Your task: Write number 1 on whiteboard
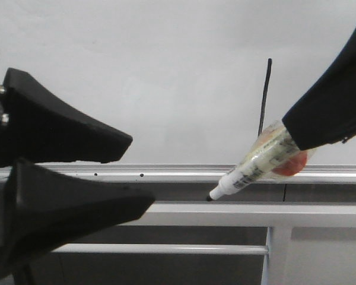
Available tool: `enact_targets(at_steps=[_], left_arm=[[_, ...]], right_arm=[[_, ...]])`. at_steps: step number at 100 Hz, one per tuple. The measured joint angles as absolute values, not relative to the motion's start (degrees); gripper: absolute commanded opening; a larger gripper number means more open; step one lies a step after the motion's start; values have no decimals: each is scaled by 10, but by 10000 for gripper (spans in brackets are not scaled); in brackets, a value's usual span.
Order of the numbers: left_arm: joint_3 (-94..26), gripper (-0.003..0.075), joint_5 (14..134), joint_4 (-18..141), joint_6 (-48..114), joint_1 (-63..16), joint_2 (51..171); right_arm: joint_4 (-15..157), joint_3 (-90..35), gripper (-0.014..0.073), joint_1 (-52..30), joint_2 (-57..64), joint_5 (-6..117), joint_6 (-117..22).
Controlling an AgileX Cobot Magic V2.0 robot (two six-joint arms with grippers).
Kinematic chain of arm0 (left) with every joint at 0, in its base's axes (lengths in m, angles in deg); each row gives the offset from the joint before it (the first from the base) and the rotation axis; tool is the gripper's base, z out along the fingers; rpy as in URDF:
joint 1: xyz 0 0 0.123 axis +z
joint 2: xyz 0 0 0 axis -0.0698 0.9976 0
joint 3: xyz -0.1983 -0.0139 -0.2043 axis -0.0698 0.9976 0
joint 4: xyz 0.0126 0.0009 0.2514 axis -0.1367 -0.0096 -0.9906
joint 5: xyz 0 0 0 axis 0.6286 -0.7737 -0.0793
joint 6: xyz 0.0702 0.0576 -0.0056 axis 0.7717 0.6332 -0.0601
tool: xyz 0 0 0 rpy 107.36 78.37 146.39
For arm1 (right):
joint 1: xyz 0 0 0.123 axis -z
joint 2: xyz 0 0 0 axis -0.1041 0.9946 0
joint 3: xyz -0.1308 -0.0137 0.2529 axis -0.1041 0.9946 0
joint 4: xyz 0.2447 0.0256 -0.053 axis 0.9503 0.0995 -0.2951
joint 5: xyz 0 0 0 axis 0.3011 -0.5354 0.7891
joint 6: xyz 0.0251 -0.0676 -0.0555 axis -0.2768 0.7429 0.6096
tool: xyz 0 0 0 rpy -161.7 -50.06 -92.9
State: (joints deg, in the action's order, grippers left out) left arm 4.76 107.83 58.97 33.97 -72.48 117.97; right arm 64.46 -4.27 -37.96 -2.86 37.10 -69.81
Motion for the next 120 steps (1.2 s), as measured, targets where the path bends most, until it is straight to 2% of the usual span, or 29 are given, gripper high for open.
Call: enact_targets(at_steps=[26, 52, 120], left_arm=[[48, 316, 1119, 592, 340, -725, 1216], [47, 316, 1208, 593, 340, -725, 1248], [12, 316, 1244, 592, 340, -725, 1313]], right_arm=[[626, -84, -59, -380, -15, 348, -716], [621, -119, -59, -380, 22, 325, -718], [642, -151, -59, -383, 37, 327, -719]])
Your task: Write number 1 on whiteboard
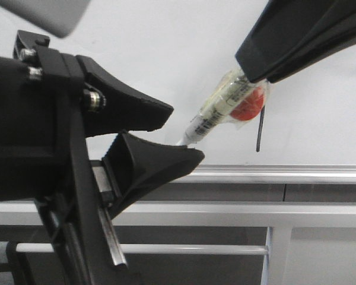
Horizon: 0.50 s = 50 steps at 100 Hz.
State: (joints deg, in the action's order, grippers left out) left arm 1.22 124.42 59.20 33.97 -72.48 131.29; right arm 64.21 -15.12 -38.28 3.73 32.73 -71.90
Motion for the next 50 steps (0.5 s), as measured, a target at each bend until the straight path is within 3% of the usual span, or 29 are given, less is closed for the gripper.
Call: enact_targets(at_steps=[50], left_arm=[[6, 316, 1274, 596, 340, -725, 1327]], right_arm=[[650, -151, -60, -383, 37, 330, -719]])
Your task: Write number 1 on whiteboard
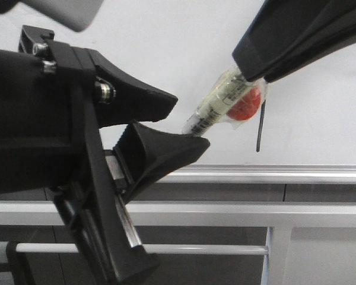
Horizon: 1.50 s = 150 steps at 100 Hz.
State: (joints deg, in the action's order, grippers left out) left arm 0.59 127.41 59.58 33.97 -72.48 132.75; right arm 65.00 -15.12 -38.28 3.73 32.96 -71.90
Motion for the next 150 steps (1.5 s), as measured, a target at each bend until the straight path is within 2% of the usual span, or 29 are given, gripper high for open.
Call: enact_targets(at_steps=[69, 76, 91, 142, 150], left_arm=[[6, 309, 1282, 600, 340, -725, 1327], [6, 257, 1282, 600, 340, -725, 1327], [6, -22, 1282, 600, 340, -725, 1327], [6, -20, 1285, 608, 347, -727, 1327], [6, -20, 1285, 609, 348, -727, 1327]], right_arm=[[665, -151, -64, -383, 37, 333, -720], [665, -151, -64, -383, 37, 333, -720], [665, -151, -64, -384, 37, 341, -720], [630, -160, -62, -412, 38, 340, -719], [629, -160, -19, -412, 39, 340, -719]])
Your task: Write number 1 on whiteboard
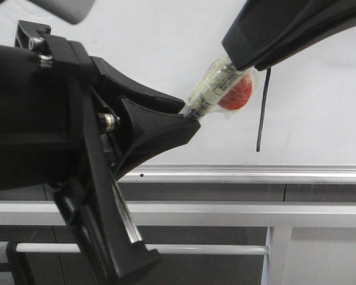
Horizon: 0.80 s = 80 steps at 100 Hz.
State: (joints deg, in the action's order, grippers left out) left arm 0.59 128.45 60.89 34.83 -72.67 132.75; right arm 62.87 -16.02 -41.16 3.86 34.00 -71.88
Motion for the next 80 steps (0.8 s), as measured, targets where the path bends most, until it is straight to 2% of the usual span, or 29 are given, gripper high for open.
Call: enact_targets(at_steps=[7, 11, 19, 24, 45, 74, 80], left_arm=[[6, -20, 1285, 609, 348, -727, 1327], [6, -20, 1285, 609, 348, -727, 1327], [6, -20, 1285, 615, 347, -727, 1327], [6, -20, 1285, 621, 346, -727, 1327], [6, -20, 1291, 625, 345, -727, 1327], [6, -20, 1297, 682, 345, -727, 1327], [6, -20, 1297, 696, 345, -727, 1327]], right_arm=[[629, -160, 122, -412, 39, 341, -719], [630, -160, 276, -412, 39, 342, -719], [650, -163, 507, -419, 39, 363, -719], [660, -163, 573, -421, 39, 375, -719], [666, -163, 487, -422, 39, 404, -719], [652, -163, 487, -422, 16, 409, -718], [641, -163, 462, -421, 1, 410, -718]])
